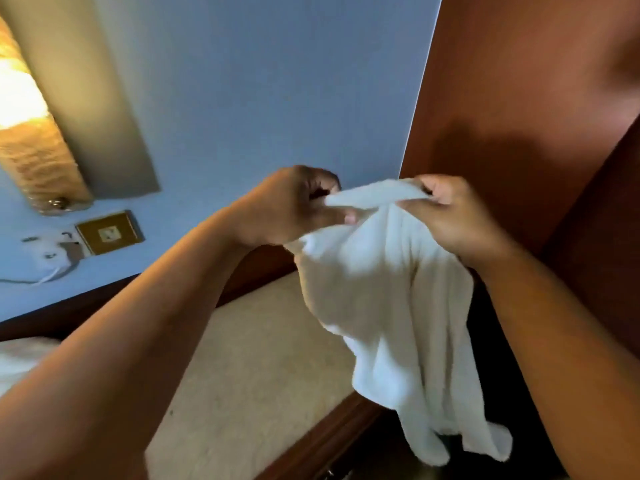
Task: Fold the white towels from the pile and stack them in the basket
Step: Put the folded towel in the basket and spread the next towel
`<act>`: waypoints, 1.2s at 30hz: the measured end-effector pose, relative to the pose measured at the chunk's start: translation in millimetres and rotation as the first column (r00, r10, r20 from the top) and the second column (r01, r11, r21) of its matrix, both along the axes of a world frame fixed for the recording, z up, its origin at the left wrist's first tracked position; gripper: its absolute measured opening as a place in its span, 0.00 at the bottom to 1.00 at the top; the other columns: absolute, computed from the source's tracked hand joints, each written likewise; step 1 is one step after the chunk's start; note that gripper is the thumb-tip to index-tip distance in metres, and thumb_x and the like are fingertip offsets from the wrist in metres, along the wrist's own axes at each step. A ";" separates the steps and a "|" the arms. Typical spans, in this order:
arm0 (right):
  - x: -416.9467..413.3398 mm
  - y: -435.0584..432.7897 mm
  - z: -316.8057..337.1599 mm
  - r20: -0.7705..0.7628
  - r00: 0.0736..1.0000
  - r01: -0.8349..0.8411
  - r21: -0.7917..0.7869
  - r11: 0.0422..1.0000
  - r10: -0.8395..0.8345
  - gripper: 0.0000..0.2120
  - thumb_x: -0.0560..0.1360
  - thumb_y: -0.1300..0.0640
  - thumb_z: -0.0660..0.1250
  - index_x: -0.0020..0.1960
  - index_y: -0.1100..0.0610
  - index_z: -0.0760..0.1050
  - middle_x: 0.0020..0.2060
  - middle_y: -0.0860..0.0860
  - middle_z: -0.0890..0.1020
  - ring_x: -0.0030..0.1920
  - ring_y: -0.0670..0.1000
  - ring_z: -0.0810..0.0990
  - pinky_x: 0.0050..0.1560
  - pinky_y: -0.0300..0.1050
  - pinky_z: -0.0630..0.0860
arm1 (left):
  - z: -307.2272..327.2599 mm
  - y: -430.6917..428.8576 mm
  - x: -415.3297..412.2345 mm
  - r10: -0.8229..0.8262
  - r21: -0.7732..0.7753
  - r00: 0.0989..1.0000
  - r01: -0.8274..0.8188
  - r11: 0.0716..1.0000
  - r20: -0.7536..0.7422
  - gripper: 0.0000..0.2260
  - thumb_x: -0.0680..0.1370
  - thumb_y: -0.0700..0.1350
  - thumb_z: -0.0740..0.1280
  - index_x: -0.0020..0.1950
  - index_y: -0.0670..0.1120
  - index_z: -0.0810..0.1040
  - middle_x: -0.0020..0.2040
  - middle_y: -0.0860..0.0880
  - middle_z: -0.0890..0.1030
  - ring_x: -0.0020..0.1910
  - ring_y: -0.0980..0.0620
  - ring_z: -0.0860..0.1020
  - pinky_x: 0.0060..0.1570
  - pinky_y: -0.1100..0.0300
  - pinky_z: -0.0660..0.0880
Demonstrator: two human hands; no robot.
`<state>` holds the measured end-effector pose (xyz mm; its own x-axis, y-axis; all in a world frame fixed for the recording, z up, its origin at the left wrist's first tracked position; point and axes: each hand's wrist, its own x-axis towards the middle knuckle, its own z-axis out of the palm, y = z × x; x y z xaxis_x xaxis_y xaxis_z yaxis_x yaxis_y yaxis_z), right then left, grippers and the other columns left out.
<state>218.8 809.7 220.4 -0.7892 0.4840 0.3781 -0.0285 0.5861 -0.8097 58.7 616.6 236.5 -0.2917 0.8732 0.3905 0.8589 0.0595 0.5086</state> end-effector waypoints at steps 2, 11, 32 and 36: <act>-0.8 20.5 -3.2 -0.060 0.995 0.078 -0.116 0.990 -0.086 0.18 0.68 0.48 0.69 0.49 0.62 0.80 0.39 0.55 0.79 0.42 0.50 0.73 0.43 0.47 0.68 | -33.7 -2.0 -25.9 0.082 -0.290 0.997 -0.080 0.954 -0.005 0.13 0.74 0.61 0.73 0.38 0.54 0.79 0.33 0.58 0.78 0.32 0.64 0.72 0.32 0.67 0.67; 7.1 92.8 -38.7 0.236 0.960 0.221 -0.319 0.922 -0.148 0.06 0.73 0.59 0.75 0.47 0.55 0.80 0.42 0.55 0.84 0.38 0.53 0.81 0.44 0.50 0.78 | -124.6 19.0 -80.2 0.384 0.034 0.753 -0.474 0.880 0.534 0.17 0.79 0.59 0.67 0.37 0.48 0.75 0.30 0.56 0.73 0.29 0.59 0.69 0.34 0.58 0.65; 71.2 94.4 -91.4 0.201 0.879 -0.417 -0.111 0.902 0.431 0.08 0.76 0.60 0.72 0.51 0.48 0.82 0.45 0.44 0.84 0.48 0.43 0.82 0.48 0.33 0.76 | -102.4 64.7 147.0 0.199 0.175 0.422 -0.695 0.697 0.884 0.08 0.83 0.38 0.63 0.58 0.45 0.80 0.48 0.46 0.78 0.45 0.49 0.76 0.48 0.54 0.77; 88.2 92.6 -102.9 0.420 0.823 -0.441 0.050 0.896 0.382 0.17 0.74 0.62 0.67 0.58 0.44 0.79 0.49 0.40 0.82 0.49 0.40 0.80 0.50 0.33 0.75 | -114.2 42.1 177.7 0.505 0.038 0.540 -0.707 0.706 0.674 0.15 0.82 0.34 0.65 0.66 0.48 0.79 0.46 0.52 0.82 0.36 0.55 0.77 0.39 0.58 0.79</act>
<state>307.0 902.3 117.6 -0.9983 0.0468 0.0353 0.0074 0.6979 -0.7162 236.4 658.7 122.3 -0.9531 0.2757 0.1245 0.1894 0.2229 0.9563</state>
